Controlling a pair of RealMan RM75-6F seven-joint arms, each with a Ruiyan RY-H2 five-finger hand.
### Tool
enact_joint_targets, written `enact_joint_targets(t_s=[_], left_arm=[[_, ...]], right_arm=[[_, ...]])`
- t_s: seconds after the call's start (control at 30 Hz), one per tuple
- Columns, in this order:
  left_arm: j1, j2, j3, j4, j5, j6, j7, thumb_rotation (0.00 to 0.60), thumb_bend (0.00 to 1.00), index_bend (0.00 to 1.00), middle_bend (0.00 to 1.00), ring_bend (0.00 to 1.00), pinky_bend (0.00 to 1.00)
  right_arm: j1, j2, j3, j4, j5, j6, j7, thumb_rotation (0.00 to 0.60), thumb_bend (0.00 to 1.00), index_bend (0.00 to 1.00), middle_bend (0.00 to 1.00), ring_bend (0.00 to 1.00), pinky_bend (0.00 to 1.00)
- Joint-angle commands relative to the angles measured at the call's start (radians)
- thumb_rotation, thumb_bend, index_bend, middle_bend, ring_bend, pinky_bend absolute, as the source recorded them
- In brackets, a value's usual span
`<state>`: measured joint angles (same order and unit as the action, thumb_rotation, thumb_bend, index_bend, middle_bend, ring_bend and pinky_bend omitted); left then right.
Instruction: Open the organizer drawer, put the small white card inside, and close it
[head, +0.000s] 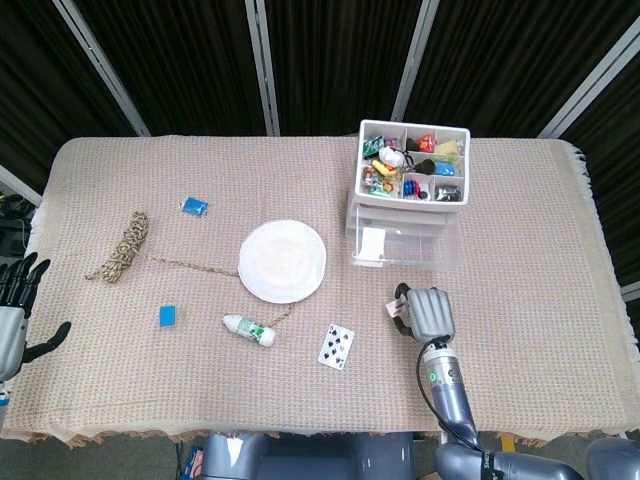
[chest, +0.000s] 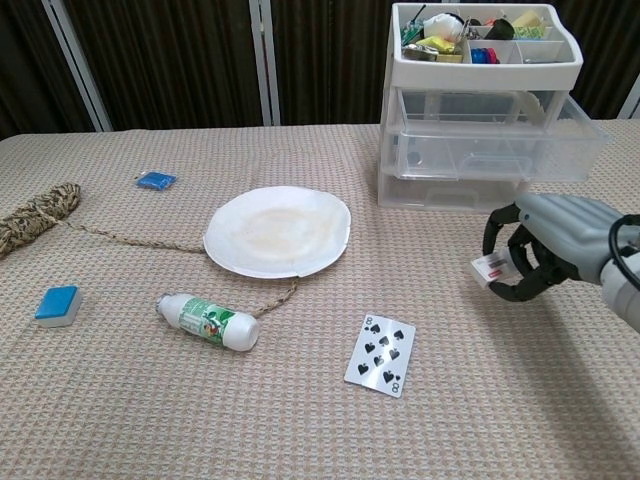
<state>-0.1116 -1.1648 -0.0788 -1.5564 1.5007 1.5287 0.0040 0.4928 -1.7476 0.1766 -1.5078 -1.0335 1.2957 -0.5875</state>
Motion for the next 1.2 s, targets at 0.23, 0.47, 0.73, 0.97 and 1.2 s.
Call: enact_joint_targets(t_s=[0.23,0.47,0.73,0.97,1.2], left_arm=[[-0.001,-0.001,0.002,0.001,0.005,-0.001,0.005,0.6,0.29,0.02,0.0,0.0,0.0],[-0.001,-0.002,0.002,0.0,0.006,0.001,0.008,0.6,0.29,0.02,0.0,0.0,0.0],[-0.001,0.0,0.003,-0.001,0.006,0.0,0.003,0.6,0.29,0.02,0.0,0.0,0.0],[-0.002,0.001,0.004,0.001,0.007,-0.003,-0.002,0.6,0.29,0.02,0.0,0.0,0.0],[-0.002,0.003,0.004,0.001,0.007,-0.004,-0.006,0.6,0.29,0.02,0.0,0.0,0.0]], right_arm=[[-0.073,0.186,-0.066,-0.243,-0.071,0.074,-0.03,0.6,0.23,0.61,0.75,0.75,0.53],[-0.064,0.287,-0.039,-0.373,-0.113,0.093,-0.074,0.6,0.23,0.61,0.75,0.75,0.53],[0.016,0.334,0.118,-0.405,-0.031,0.079,-0.139,0.6,0.23,0.61,0.75,0.75,0.53],[0.104,0.306,0.254,-0.346,0.134,0.072,-0.182,0.6,0.23,0.61,0.75,0.75,0.53],[0.163,0.261,0.306,-0.279,0.275,0.07,-0.202,0.6,0.23,0.49,0.75,0.75,0.53]])
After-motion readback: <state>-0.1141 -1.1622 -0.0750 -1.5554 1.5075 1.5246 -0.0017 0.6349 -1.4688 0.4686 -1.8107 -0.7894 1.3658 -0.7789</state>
